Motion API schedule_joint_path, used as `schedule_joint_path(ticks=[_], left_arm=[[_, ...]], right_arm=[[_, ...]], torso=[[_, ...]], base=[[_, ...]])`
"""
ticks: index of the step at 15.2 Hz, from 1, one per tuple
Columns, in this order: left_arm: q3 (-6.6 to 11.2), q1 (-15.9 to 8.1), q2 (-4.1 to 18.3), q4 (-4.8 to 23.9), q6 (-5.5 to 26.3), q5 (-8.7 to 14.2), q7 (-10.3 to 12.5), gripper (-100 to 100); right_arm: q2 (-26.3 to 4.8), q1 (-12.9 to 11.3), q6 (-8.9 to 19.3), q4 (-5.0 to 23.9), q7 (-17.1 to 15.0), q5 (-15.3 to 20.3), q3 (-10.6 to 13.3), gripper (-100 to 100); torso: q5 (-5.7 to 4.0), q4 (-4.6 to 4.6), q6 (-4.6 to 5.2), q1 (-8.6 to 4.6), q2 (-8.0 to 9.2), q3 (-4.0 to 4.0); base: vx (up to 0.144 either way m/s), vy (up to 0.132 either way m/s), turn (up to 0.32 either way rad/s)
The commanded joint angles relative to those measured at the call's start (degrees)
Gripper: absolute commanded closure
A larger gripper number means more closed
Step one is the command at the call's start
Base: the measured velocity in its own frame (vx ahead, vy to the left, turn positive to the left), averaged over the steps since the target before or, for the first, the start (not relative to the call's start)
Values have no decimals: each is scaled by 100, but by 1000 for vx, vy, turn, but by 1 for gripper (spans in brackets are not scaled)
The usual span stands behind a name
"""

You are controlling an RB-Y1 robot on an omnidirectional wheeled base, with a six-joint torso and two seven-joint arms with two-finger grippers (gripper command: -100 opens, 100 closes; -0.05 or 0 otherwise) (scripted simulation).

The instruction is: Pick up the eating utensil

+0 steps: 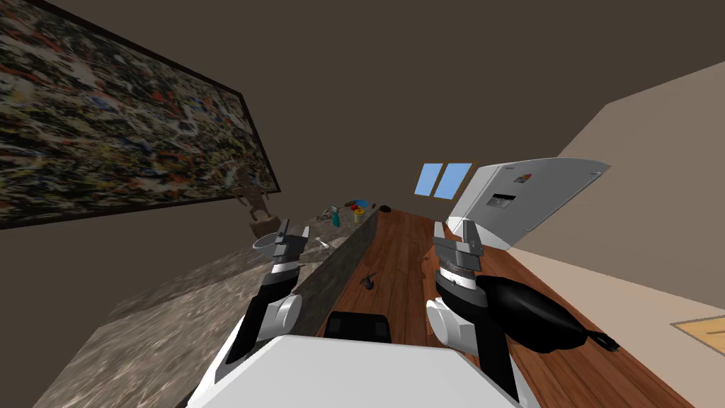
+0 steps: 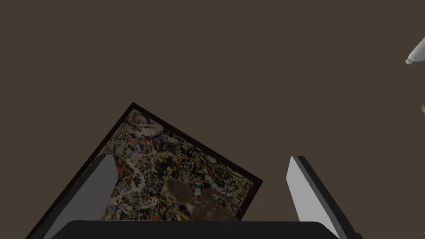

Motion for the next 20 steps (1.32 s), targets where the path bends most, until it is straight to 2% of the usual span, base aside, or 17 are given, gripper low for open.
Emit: schedule_joint_path(ticks=[1, 2, 3, 4, 5, 6, 7, 8, 12, 13, 14, 15, 16, 17, 18, 19, 20], left_arm=[[20, 52, 267, -1, 43, 25, -6, -100], [20, 52, 267, -1, 43, 25, -6, -100], [41, 105, 460, -3, 86, 49, -13, -100], [41, 105, 460, -3, 86, 49, -13, -100], [69, 174, 661, -4, 143, 82, -21, -100], [69, 174, 661, -4, 143, 82, -21, -100], [102, 259, 861, -6, 214, 123, -32, -100], [102, 259, 861, -6, 214, 123, -32, -100], [233, 603, 1433, -12, 497, 288, -74, -100], [233, 603, 1453, -12, 497, 288, -74, -100], [285, 744, 1644, -15, 614, 357, -91, -100], [285, 744, 1647, -15, 614, 357, -91, -100], [341, 897, 1837, -18, 740, 432, -109, -100], [341, 897, 1837, -18, 740, 432, -109, -100], [400, 1061, 2026, -22, 875, 513, -129, -100], [400, 1061, 2026, -22, 875, 513, -129, -100], [461, 1235, 2213, -27, 1018, 599, -149, -100]], right_arm=[[0, 0, 0, 0, 0, 0, 0, 0], [0, 0, 0, 0, 0, 0, 0, 0], [0, 0, 0, 0, 0, 0, 0, 0], [0, 0, 0, 0, 0, 0, 0, 0], [0, 0, 0, 0, 0, 0, 0, 0], [0, 0, 0, 0, 0, 0, 0, 0], [0, 0, 0, 0, 0, 0, 0, 0], [0, 0, 0, 0, 0, 0, 0, 0], [0, 0, 0, 0, 0, 0, 0, 0], [0, 0, 0, 0, 0, 0, 0, 0], [0, 0, 0, 0, 0, 0, 0, 0], [0, 0, 0, 0, 0, 0, 0, 0], [0, 1, 0, 0, 0, 0, 0, 0], [0, 0, 0, 0, 0, 0, 0, 0], [0, 1, 0, 0, 0, 0, 0, 0], [0, 0, 0, 0, 0, 0, 0, 0], [0, 1, 0, 0, 0, 0, 0, 0]], torso=[[0, 0, 0, 0, 0, 0], [0, 0, 0, 1, -1, 0], [0, -1, 0, 1, -3, -1], [0, -1, 0, 1, -5, -3], [0, -1, 0, 1, -6, -3], [0, -2, 0, 1, -8, -4], [0, -2, 0, 1, -9, -5], [0, -2, 0, 0, -11, -6], [0, -5, 0, 0, -21, -12], [0, -5, 0, -2, -21, -12], [-1, -5, 0, -3, -20, -12], [-1, -5, 0, -3, -21, -12], [-1, -5, 0, -2, -22, -13], [-1, -5, 1, -4, -23, -13], [-1, -5, 0, -4, -23, -13], [-1, -6, 1, -2, -26, -15], [-1, -6, 1, -2, -27, -16]], base=[[7, -3, -26], [12, -2, -28], [19, -4, -37], [20, -4, -29], [25, -5, -38], [26, -3, -30], [31, -9, -51], [33, -10, -47], [53, -9, -79], [46, -14, -55], [52, -13, -82], [56, -10, -68], [61, -15, -91], [55, -13, -74], [68, -8, -107], [67, -9, -88], [70, -8, -99]])
